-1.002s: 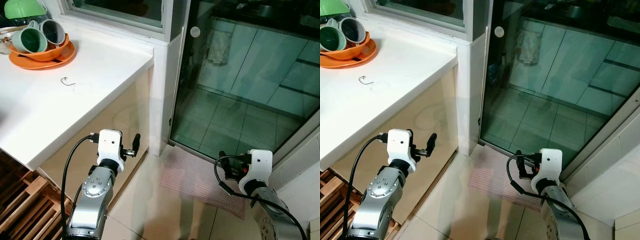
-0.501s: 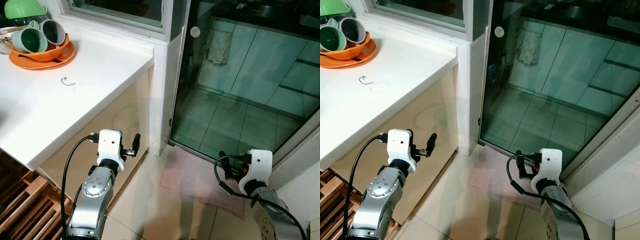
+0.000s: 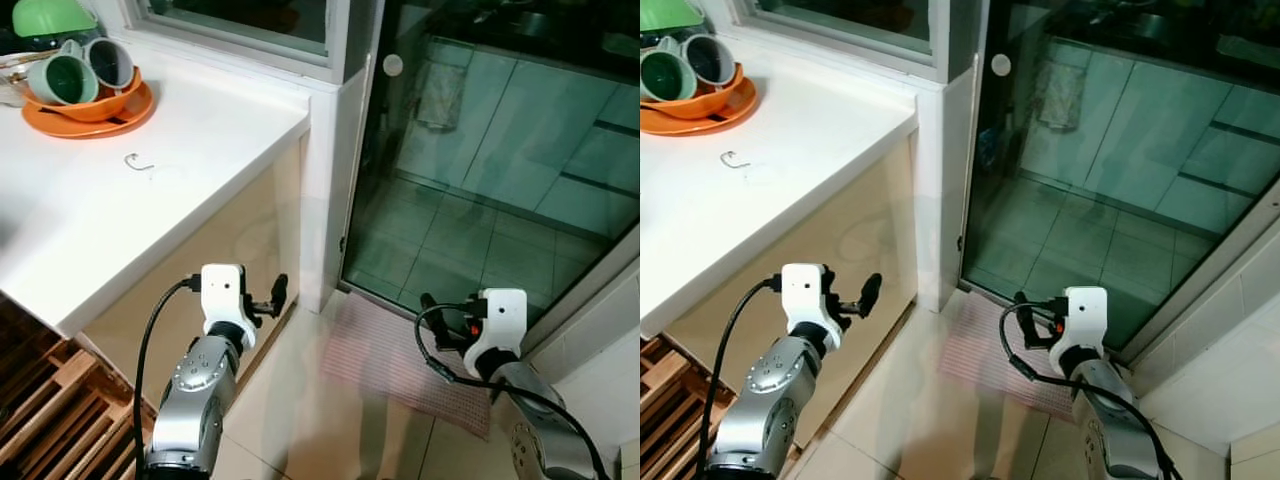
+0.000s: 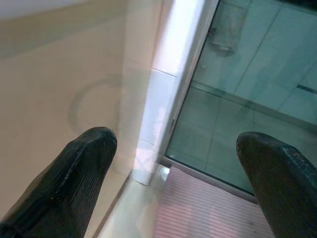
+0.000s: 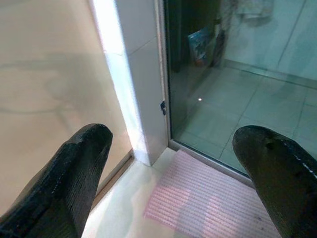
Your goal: Restocking fridge
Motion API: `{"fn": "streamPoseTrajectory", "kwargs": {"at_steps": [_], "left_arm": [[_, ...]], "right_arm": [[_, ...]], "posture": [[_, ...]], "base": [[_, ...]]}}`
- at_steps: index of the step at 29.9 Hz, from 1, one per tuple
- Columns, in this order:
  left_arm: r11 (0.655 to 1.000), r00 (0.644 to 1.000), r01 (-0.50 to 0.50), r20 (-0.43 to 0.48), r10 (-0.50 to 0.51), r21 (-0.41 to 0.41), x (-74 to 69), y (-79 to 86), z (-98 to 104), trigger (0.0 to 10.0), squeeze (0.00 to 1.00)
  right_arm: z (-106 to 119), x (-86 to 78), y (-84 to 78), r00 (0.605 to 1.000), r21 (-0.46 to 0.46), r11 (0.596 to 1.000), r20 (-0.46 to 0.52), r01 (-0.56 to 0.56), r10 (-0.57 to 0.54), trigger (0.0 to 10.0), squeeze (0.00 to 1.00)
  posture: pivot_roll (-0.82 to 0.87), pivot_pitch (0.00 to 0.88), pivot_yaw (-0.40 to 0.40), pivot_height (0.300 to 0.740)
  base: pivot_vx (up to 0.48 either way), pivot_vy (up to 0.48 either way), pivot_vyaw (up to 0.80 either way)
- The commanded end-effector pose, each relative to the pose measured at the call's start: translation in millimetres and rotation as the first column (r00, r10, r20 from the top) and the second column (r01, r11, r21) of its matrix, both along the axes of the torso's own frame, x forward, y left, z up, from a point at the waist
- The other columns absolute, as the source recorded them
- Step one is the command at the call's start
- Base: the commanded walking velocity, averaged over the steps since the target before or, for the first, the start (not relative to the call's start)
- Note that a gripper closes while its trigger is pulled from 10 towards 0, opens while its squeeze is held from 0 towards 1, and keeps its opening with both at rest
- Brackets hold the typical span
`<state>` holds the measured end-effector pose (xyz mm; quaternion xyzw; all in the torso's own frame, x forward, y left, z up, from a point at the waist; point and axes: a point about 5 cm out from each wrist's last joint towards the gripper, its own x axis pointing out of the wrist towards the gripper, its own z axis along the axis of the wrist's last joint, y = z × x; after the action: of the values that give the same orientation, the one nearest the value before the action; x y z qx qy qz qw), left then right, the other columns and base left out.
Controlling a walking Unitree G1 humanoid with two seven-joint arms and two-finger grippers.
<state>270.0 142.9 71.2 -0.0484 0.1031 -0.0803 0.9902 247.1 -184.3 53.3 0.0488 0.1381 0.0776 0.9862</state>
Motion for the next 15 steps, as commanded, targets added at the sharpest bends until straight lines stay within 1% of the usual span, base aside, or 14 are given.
{"fn": "streamPoseTrajectory", "kwargs": {"at_steps": [1, 3, 6, 15], "left_arm": [[0.999, 1.0, 0.028, 0.004, -0.028, 0.018, -0.3, -5.1, 0.2, 10.0, 0.0], [0.999, 0.999, 0.048, -0.002, -0.048, 0.026, -1.7, -7.2, -1.2, 10.0, 0.0], [0.998, 0.999, 0.051, -0.014, -0.051, 0.02, -2.0, -6.7, -1.9, 10.0, 0.0], [0.998, 0.998, 0.058, -0.007, -0.058, 0.021, -0.4, -8.4, -2.8, 10.0, 0.0]], "right_arm": [[-0.6, 0.7, -2.6, 1.0, -0.007, 1.0, -0.009, -0.003, 0.003, 10.0, 0.15], [0.0, 3.1, -2.8, 1.0, -0.003, 1.0, 0.002, 0.002, -0.002, 10.0, 0.15], [0.5, 5.1, -3.0, 1.0, -0.006, 1.0, 0.013, 0.009, -0.008, 10.0, 0.15], [-0.3, 6.8, -4.4, 1.0, -0.017, 1.0, 0.012, -0.003, 0.003, 10.0, 0.15]], "posture": [[-0.05, 0.0, -0.04, 0.74], [-0.04, 0.0, -0.038, 0.74], [-0.04, 0.0, -0.039, 0.74], [-0.04, 0.0, -0.05, 0.74]], "base": [[0.0, 0.0, 0.0], [0.0, 0.0, 0.0], [0.0, 0.0, 0.0], [0.0, 0.0, 0.0]]}}
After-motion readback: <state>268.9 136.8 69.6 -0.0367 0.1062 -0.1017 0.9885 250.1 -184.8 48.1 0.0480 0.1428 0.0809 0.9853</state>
